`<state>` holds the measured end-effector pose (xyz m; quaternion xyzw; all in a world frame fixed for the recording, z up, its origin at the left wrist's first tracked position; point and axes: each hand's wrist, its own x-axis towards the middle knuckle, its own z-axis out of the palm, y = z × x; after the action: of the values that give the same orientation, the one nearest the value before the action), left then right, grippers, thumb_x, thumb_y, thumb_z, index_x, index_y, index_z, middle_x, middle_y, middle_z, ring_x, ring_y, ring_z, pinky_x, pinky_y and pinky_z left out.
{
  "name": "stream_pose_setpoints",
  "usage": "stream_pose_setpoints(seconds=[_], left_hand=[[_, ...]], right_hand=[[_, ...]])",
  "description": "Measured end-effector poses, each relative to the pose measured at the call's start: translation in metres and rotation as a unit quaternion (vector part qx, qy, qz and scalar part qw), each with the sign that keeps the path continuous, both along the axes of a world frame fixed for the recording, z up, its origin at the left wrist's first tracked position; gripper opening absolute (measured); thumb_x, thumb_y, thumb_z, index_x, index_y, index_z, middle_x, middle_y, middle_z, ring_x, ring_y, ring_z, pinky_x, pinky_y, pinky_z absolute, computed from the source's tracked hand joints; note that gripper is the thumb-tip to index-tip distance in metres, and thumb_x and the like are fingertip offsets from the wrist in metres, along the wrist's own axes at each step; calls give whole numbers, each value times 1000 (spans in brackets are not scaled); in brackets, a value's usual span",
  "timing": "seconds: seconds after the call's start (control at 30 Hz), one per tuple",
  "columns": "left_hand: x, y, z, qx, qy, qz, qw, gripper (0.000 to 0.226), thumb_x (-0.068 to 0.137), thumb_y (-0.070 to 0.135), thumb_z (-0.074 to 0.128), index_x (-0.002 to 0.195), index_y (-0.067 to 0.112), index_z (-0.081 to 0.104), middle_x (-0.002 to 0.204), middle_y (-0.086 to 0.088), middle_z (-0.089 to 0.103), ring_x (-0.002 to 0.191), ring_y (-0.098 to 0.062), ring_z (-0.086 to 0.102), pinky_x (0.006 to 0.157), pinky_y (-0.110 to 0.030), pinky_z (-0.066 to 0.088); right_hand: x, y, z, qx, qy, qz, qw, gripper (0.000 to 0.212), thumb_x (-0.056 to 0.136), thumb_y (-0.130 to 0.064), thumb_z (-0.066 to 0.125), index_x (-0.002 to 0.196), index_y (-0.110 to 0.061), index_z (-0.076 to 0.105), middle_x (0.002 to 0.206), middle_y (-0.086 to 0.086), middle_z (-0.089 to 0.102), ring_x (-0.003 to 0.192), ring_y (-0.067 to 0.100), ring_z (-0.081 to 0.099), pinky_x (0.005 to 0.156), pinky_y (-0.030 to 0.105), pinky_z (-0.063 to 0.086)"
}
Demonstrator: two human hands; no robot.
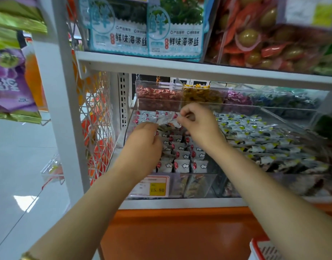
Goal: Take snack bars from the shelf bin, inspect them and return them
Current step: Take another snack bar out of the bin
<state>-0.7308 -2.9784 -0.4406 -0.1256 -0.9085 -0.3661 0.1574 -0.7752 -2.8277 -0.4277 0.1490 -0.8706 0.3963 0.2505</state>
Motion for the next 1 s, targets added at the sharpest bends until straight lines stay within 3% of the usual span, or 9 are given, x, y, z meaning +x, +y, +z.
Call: stream_pose_setpoints(seconds=[0.1, 0.17, 0.23, 0.33, 0.43, 0.53, 0.7, 0.87, 1.0], left_hand=[[4, 1, -1, 35, 11, -1, 999, 41, 98, 10, 37, 138, 7, 41, 140, -9, 45, 114, -16, 51, 74, -3, 26], [8, 1, -3, 78, -4, -13, 997, 43, 98, 13, 37, 141, 11, 39, 128, -14, 55, 70, 1, 59, 57, -3, 38], [15, 2, -5, 129, -20, -18, 991, 43, 99, 14, 38, 142, 11, 39, 114, -17, 62, 39, 3, 46, 36, -8, 32], [19, 4, -8, 149, -10, -6, 989, 41, 98, 17, 42, 139, 13, 42, 120, -7, 60, 56, 1, 51, 41, -11, 40], [22, 6, -4, 162, -28, -17, 986, 31, 98, 20, 44, 127, 16, 54, 99, 7, 60, 76, -11, 55, 56, -10, 41], [25, 7, -1, 212, -68, -51, 973, 22, 97, 23, 45, 88, 23, 65, 94, -8, 68, 80, -25, 64, 67, -27, 54], [26, 7, -1, 278, -138, -74, 948, 24, 94, 36, 48, 89, 25, 68, 90, -7, 72, 81, -21, 68, 76, -30, 57], [22, 7, -3, 386, -187, -48, 902, 30, 95, 33, 48, 77, 12, 61, 56, -1, 63, 50, -11, 58, 53, -24, 52], [18, 4, -5, 490, -207, -37, 846, 28, 95, 29, 49, 75, 12, 58, 48, 1, 55, 44, -9, 48, 48, -21, 45]], right_hand=[[21, 8, 2, -41, 25, -19, 999, 10, 90, -9, 58, 81, -13, 55, 77, -6, 55, 77, 19, 57, 76, 46, 53], [35, 15, 2, -75, 21, -30, 997, 10, 90, -10, 58, 82, -14, 55, 80, 0, 59, 75, 21, 60, 75, 41, 53], [49, 24, -1, -111, 15, -41, 993, 9, 90, -11, 58, 83, -16, 57, 84, 2, 63, 71, 16, 62, 66, 31, 55], [67, 33, -11, -241, -17, -39, 970, 11, 92, -10, 56, 81, -14, 58, 80, 2, 64, 59, 9, 63, 57, 24, 55], [78, 38, -20, -346, -75, -5, 935, 13, 92, -5, 55, 81, -11, 59, 78, 5, 64, 60, 8, 64, 55, 22, 55], [83, 40, -23, -440, -105, 27, 891, 9, 91, -3, 54, 85, -4, 61, 81, 10, 64, 61, 11, 65, 54, 21, 54], [84, 42, -24, -520, -130, 46, 843, 8, 90, -3, 55, 86, -2, 62, 85, 14, 61, 59, 12, 65, 56, 22, 54], [85, 38, -25, -531, -151, 94, 829, 8, 89, 0, 53, 90, 1, 61, 85, 14, 61, 62, 14, 66, 59, 22, 55], [86, 36, -23, -560, -167, 123, 802, 12, 87, 5, 52, 97, 4, 59, 87, 16, 62, 64, 16, 68, 60, 22, 55]])
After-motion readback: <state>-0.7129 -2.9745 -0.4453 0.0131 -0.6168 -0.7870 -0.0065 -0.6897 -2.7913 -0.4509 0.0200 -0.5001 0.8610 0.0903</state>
